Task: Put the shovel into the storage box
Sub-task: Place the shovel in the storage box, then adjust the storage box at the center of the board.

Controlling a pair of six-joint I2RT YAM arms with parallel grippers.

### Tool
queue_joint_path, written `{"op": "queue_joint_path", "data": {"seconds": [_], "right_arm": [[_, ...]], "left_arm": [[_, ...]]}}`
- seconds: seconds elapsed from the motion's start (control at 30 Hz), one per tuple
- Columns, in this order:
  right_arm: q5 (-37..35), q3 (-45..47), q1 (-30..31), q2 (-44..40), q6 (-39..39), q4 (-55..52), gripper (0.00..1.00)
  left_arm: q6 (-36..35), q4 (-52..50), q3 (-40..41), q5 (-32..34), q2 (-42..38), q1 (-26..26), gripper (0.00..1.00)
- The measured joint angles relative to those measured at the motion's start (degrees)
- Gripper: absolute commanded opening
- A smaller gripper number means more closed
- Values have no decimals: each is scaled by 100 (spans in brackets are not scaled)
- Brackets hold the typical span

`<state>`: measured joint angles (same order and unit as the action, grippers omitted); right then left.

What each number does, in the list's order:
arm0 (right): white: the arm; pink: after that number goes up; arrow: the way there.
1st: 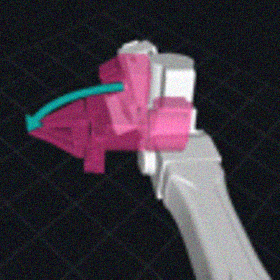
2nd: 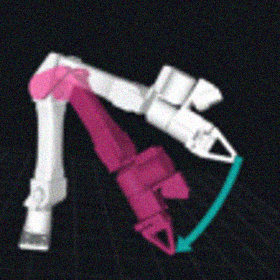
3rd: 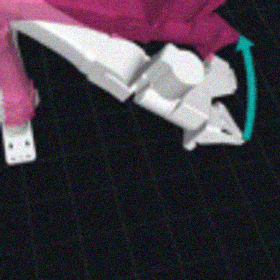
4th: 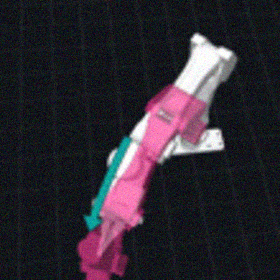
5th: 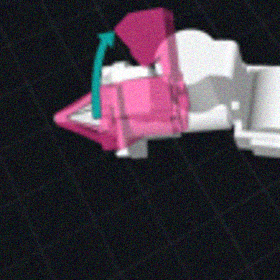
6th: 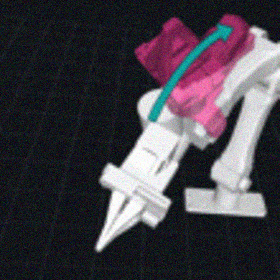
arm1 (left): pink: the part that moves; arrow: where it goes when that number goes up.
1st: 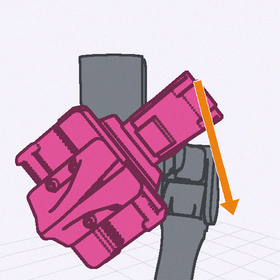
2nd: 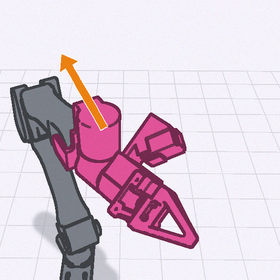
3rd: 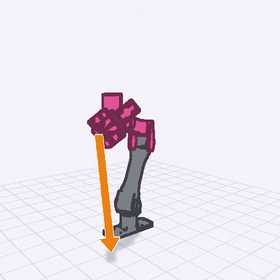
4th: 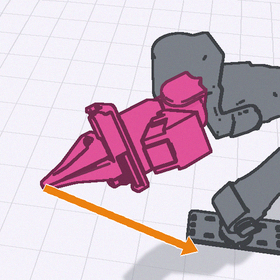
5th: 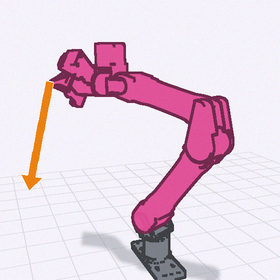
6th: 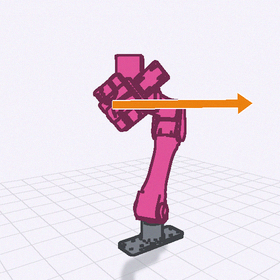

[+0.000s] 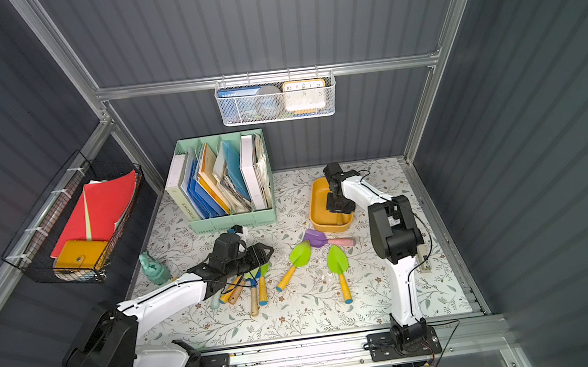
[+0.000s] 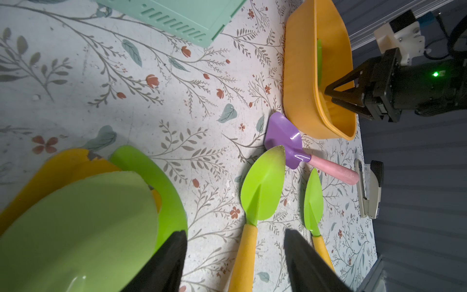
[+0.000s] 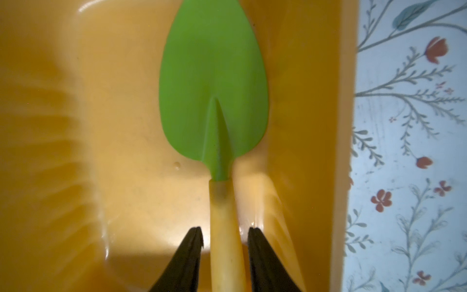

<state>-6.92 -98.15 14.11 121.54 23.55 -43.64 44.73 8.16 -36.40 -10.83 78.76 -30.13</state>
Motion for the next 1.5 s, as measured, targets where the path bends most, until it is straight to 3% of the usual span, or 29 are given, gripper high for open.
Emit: {"op": "queue_joint_path", "data": {"seconds": [0.27,0.6,1.23,1.5], "right_arm": [[426,61,442,-673,210,179,50],[669,61,973,-219,302,208,50],[516,446,1172,-282,133,61,23],[271,782,1172,-527,-11,-35,22]], "left_arm": [[2,50,-2,15,157,0,66],[22,105,0,20,155,0,66],[46,179,0,17,166,0,66],[68,243,0,17,168,0,66]]}}
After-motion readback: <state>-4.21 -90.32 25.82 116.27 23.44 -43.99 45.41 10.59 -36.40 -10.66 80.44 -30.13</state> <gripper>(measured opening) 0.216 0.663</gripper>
